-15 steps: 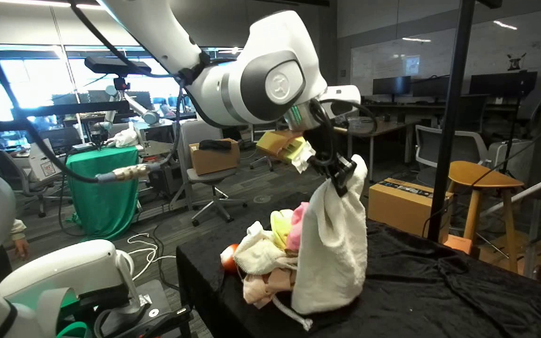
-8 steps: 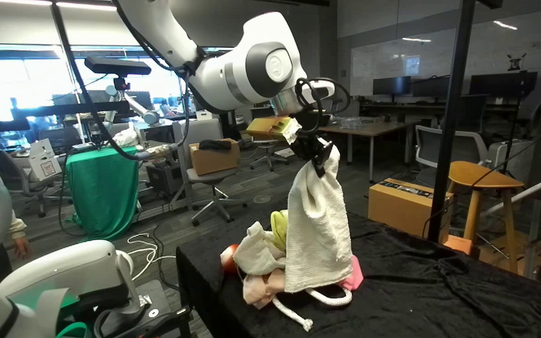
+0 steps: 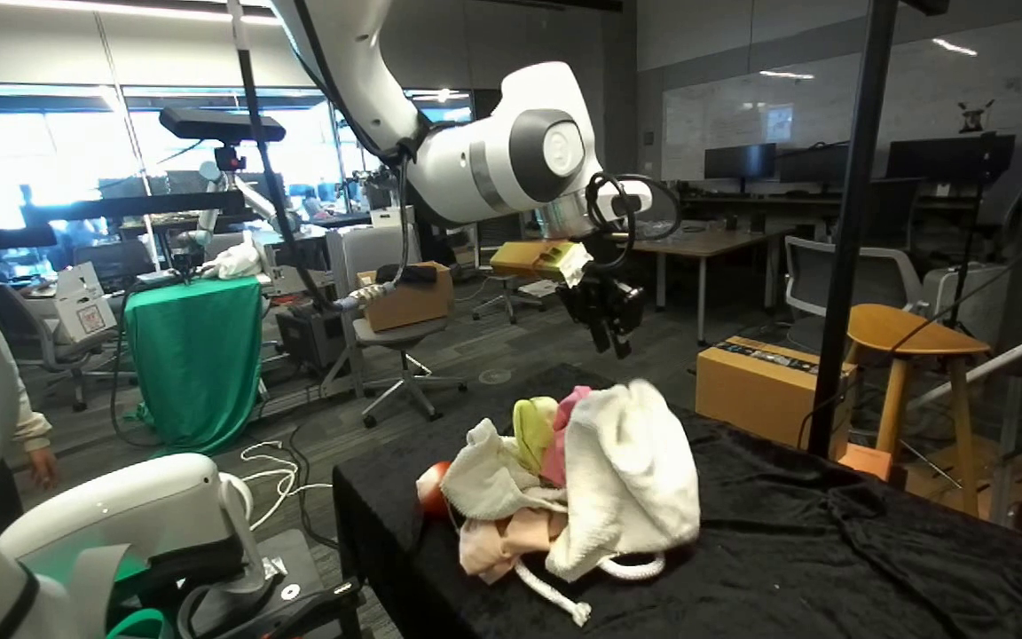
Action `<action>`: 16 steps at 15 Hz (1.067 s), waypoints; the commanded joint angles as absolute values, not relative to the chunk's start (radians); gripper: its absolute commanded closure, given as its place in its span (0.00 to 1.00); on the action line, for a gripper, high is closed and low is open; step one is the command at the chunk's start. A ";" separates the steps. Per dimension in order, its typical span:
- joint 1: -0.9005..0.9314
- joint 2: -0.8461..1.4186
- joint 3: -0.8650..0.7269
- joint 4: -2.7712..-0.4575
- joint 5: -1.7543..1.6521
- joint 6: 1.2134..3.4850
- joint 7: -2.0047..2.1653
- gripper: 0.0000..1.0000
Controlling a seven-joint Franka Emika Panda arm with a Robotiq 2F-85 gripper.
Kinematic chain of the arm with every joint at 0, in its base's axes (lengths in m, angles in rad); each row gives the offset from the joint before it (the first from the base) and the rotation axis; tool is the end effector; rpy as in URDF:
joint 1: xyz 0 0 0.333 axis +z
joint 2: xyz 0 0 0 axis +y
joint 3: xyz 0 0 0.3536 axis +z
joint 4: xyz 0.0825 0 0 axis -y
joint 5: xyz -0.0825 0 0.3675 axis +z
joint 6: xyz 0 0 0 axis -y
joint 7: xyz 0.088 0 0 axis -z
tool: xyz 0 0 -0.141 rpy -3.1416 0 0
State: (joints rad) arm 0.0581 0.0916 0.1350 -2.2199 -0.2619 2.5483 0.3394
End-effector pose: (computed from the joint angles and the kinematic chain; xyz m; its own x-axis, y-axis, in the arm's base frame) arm 0.5501 0.1052 0.3746 0.9623 0.0629 0.2645 0.0384 -0.9946 0.0968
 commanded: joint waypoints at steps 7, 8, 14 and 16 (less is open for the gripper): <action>0.101 0.002 0.117 -2.245 -0.176 2.370 0.308 0.00; 0.104 -0.022 0.120 -2.256 -0.152 2.349 0.314 0.00; 0.136 -0.253 0.139 -2.340 0.048 2.142 0.240 0.00; 0.150 -0.358 0.143 -2.389 0.083 2.083 0.209 0.00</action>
State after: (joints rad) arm 0.1316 -0.1858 0.1380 -2.2991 0.0206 2.1532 0.2623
